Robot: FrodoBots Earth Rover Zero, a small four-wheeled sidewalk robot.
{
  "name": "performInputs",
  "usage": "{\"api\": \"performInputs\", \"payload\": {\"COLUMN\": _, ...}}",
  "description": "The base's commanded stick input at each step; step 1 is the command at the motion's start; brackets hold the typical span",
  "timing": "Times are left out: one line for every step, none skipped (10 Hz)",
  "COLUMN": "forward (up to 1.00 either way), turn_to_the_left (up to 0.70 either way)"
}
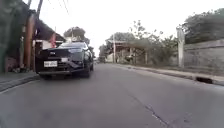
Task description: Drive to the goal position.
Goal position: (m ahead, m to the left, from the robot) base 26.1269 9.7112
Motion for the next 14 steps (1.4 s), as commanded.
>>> {"api": "performInputs", "payload": {"forward": 1.0, "turn_to_the_left": 0.0}}
{"api": "performInputs", "payload": {"forward": 1.0, "turn_to_the_left": 0.0}}
{"api": "performInputs", "payload": {"forward": 1.0, "turn_to_the_left": 0.0}}
{"api": "performInputs", "payload": {"forward": 1.0, "turn_to_the_left": 0.0}}
{"api": "performInputs", "payload": {"forward": 1.0, "turn_to_the_left": 0.0}}
{"api": "performInputs", "payload": {"forward": 1.0, "turn_to_the_left": -0.27}}
{"api": "performInputs", "payload": {"forward": 1.0, "turn_to_the_left": -0.4}}
{"api": "performInputs", "payload": {"forward": 1.0, "turn_to_the_left": -0.4}}
{"api": "performInputs", "payload": {"forward": 1.0, "turn_to_the_left": -0.4}}
{"api": "performInputs", "payload": {"forward": 1.0, "turn_to_the_left": -0.4}}
{"api": "performInputs", "payload": {"forward": 1.0, "turn_to_the_left": -0.4}}
{"api": "performInputs", "payload": {"forward": 1.0, "turn_to_the_left": -0.4}}
{"api": "performInputs", "payload": {"forward": 1.0, "turn_to_the_left": -0.4}}
{"api": "performInputs", "payload": {"forward": 1.0, "turn_to_the_left": -0.4}}
